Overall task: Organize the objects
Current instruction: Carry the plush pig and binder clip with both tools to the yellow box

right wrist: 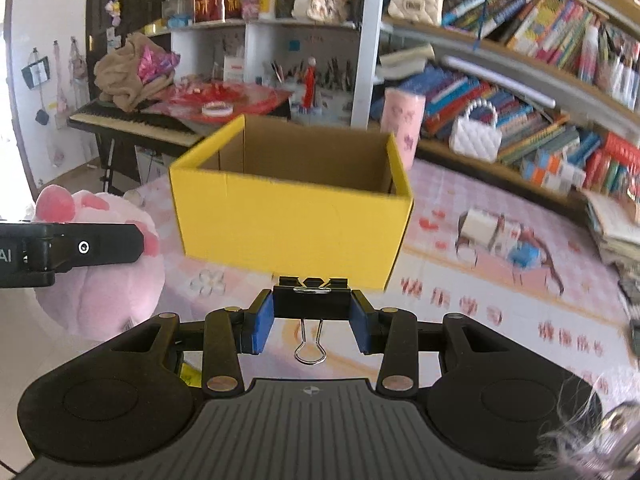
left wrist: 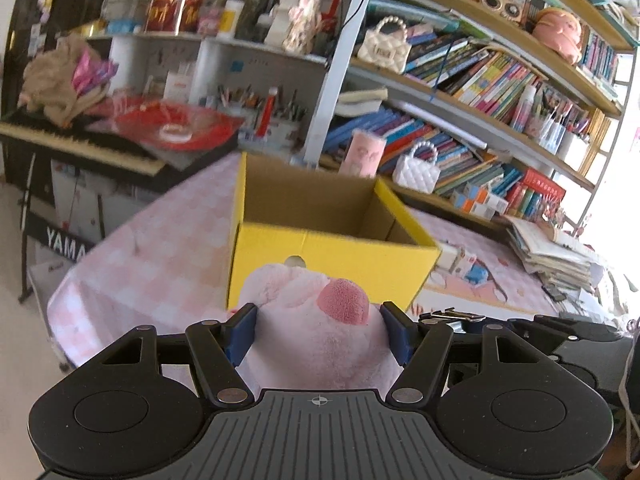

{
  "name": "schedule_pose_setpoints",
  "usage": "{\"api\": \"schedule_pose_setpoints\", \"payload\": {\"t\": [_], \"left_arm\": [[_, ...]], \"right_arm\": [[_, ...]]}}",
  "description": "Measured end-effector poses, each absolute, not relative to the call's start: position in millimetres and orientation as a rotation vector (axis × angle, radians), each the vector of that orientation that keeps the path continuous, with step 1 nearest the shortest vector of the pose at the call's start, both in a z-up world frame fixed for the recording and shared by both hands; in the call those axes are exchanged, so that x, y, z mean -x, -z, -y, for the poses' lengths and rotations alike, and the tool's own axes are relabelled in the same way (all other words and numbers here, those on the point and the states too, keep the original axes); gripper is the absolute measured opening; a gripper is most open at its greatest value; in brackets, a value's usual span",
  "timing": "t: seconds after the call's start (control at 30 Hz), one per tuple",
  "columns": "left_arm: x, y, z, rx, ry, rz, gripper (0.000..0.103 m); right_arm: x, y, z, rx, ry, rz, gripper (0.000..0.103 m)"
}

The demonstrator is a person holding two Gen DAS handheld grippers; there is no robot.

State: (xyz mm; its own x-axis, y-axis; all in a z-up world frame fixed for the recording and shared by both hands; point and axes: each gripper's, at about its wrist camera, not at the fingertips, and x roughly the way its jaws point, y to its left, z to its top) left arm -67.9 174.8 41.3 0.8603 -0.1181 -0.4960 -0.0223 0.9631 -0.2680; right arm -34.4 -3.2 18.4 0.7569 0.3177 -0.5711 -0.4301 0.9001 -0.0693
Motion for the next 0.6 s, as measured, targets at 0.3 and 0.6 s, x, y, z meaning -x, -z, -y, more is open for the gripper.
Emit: {"api": "schedule_pose_setpoints", "payload": {"t": [0.3, 0.6], "left_arm": [[22, -66, -179, 0.275, 0.013, -0.452, 0.066], [-45, -68, -172, 0.287, -0.019, -0.435, 0.066]], "right_arm": [[-14, -52, 6, 0.147, -0.429, -0.511, 0.038], [-78, -70, 3, 0.147, -0.476, -0.473, 0.038]]}}
